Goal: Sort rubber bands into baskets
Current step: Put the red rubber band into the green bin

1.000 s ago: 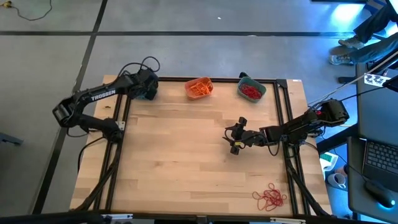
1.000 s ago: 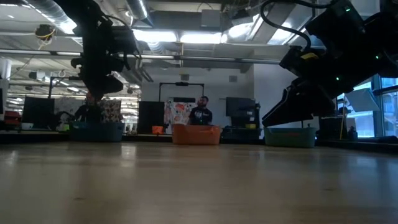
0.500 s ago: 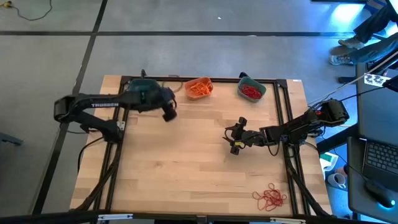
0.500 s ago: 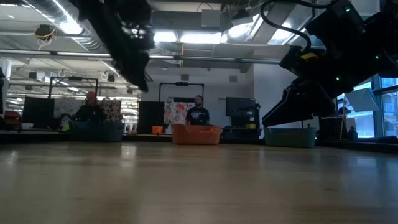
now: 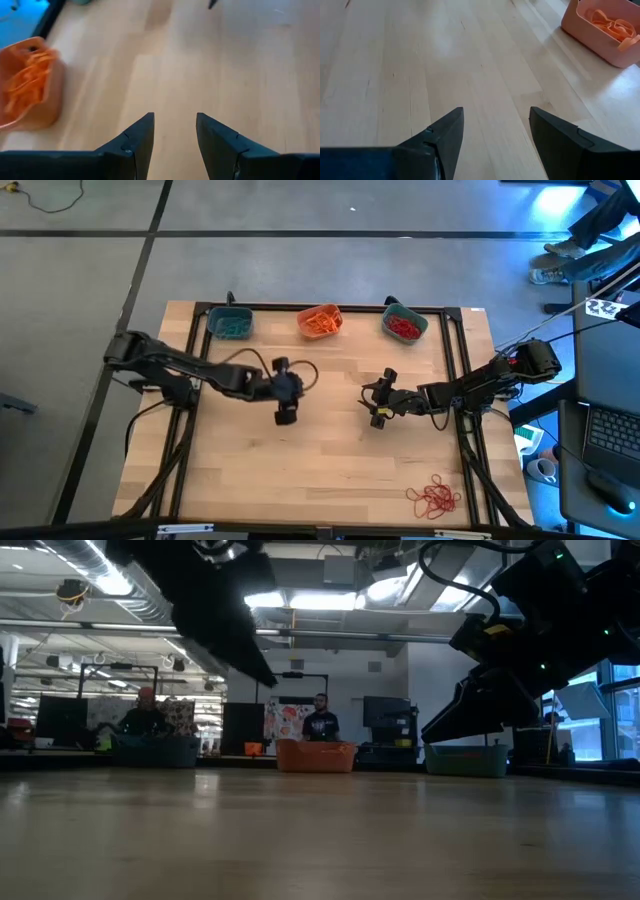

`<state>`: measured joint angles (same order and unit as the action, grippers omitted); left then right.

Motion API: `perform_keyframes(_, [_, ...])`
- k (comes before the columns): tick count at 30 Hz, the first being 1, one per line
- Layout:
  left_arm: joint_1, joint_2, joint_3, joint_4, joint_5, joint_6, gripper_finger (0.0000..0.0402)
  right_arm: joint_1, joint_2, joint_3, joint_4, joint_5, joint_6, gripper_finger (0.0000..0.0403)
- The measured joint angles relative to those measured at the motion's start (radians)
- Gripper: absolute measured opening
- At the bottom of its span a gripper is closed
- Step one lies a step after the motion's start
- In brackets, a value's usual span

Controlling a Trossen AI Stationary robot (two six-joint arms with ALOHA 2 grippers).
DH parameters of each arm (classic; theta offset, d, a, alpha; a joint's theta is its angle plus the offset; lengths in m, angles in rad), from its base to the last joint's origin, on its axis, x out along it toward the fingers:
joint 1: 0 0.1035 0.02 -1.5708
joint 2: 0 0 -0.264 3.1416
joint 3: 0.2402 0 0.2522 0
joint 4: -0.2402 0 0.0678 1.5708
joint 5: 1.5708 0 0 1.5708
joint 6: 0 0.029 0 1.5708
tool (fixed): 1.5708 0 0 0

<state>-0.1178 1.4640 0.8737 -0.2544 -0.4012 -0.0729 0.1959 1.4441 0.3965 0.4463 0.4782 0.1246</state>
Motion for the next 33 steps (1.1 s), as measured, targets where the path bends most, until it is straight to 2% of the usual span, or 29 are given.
perform_keyframes(5, [-0.057,0.103,-0.081,0.259,0.035,0.047,0.0144,0.000,0.000,0.000,0.016,0.000,0.000,0.0225])
perform_keyframes(9, [-0.085,0.136,-0.185,0.522,0.056,0.053,0.0144,0.001,0.000,0.000,0.021,-0.013,0.022,0.0225])
perform_keyframes(14, [-0.112,0.148,-0.311,0.776,0.061,0.095,0.0143,0.004,-0.014,0.028,-0.047,-0.176,0.058,0.0225])
perform_keyframes(19, [-0.109,0.148,-0.353,0.829,0.060,0.091,0.0143,0.057,-0.057,0.161,-0.394,-0.298,0.159,0.0225])
perform_keyframes(25, [-0.109,0.148,-0.360,0.820,0.060,0.068,0.0143,0.170,-0.066,0.365,-0.864,-0.377,0.374,0.0225])
perform_keyframes(29, [-0.109,0.148,-0.360,0.816,0.059,0.056,0.0143,0.267,-0.066,0.441,-1.056,-0.454,0.623,0.0225])
perform_keyframes(33, [-0.109,0.148,-0.360,0.813,0.059,0.054,0.0143,0.378,-0.066,0.444,-1.115,-0.546,0.914,0.0225])
